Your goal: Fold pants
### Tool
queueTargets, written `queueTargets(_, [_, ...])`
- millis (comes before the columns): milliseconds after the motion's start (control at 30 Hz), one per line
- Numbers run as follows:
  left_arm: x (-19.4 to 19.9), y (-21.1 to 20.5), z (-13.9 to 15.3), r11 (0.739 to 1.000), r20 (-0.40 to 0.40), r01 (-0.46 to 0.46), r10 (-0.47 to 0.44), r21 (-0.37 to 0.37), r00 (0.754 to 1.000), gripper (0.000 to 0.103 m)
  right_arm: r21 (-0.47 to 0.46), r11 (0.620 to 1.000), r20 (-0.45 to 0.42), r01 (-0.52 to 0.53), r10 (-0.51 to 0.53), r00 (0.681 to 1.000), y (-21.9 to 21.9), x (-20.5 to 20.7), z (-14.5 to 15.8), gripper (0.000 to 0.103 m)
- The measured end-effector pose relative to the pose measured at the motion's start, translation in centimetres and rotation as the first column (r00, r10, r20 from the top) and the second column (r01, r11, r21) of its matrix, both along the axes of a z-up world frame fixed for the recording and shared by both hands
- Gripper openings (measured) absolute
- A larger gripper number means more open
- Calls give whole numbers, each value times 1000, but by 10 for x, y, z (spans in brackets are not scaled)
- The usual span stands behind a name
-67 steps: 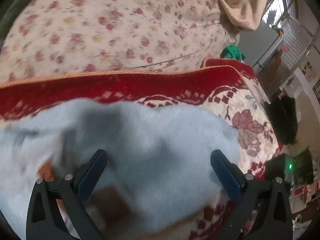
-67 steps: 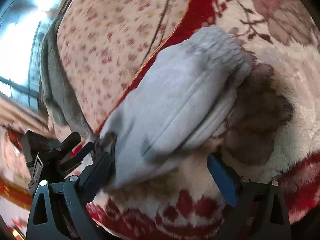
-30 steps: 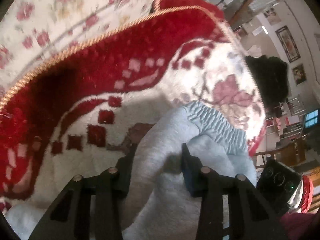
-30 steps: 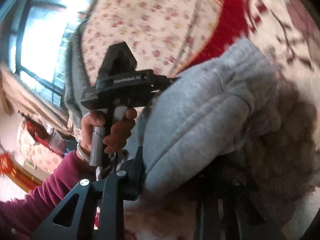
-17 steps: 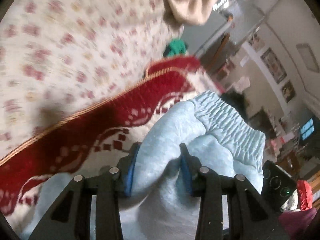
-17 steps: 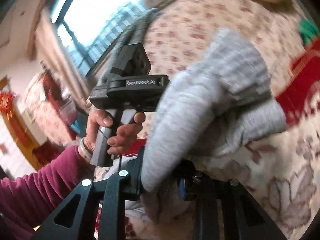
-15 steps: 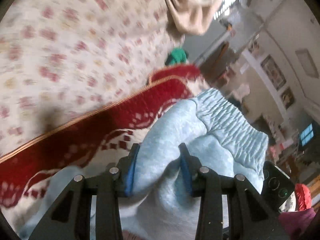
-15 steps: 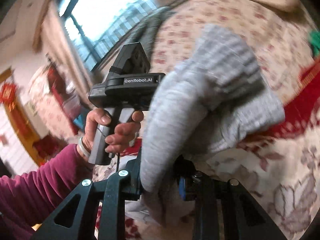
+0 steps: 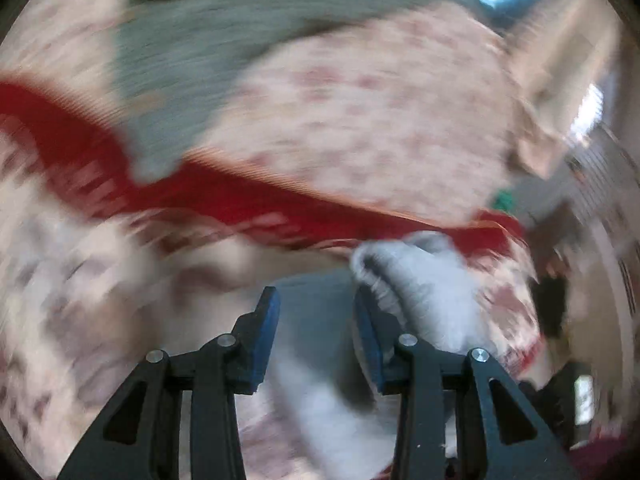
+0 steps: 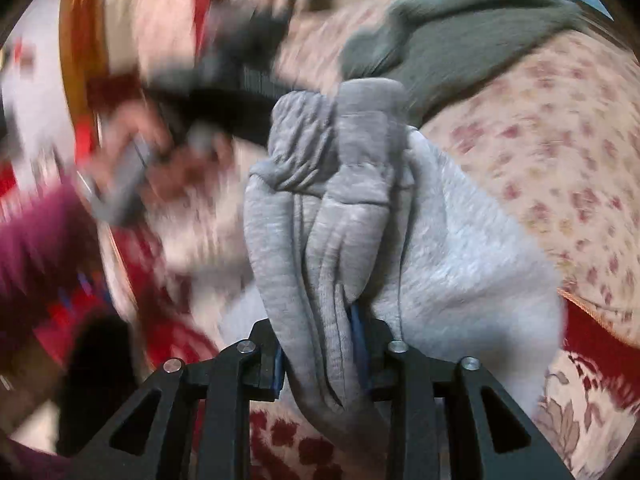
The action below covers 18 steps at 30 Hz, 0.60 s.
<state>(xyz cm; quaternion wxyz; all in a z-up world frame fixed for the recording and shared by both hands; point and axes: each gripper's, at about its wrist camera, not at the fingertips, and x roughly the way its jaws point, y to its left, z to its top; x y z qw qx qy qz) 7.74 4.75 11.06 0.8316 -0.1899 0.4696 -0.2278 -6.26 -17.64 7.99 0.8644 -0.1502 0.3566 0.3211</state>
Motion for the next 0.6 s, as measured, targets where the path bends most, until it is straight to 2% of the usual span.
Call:
queueTargets(33, [-5,15,-6,999,-13,-39,39,-15,999,43,-11,1000,-8,14,-14,1000,5,-1,-13,44])
queueTargets(100, [-16,35,-7,995,-10,-85,85,-43,996,61,-32,999,45,30,-29,999,12,-12,-23,51])
queueTargets(133, [-22,34,-2,995,10,-94,94,-44,996,65,-30,999,67,14,-12,998,15,-19,-19,65])
queueTargets(200, [-31,19,12,996,56,-82,85,-47,995,73,20,997,10,-78,78,997,17,-28,-8,92])
queueTargets(267, [-38,9,25,996,84,-56,61,-69,995,75,19,995,6,-102,101,995,12,-35,1,93])
queueTargets(333, [-46,-17,42,996,122,-8,19,-92,992,77,72,992,4,-100,99,995,-3,-44,17,93])
queueTargets(400, [-54,-47,57,995,162,45,-31,-86,986,88,167,984,-17,-59,63,998,-27,-48,34,92])
queueTargets(500, [-65,-81,65,994,179,84,-71,-67,981,92,228,971,-10,69,-68,998,-65,-44,54,92])
queueTargets(567, [-69,-106,62,995,180,92,-86,-28,980,92,239,957,-9,164,-167,986,-88,-35,62,92])
queueTargets(600, [-69,-117,58,996,174,88,-86,-1,981,92,233,941,-10,246,-250,968,-104,-26,63,92])
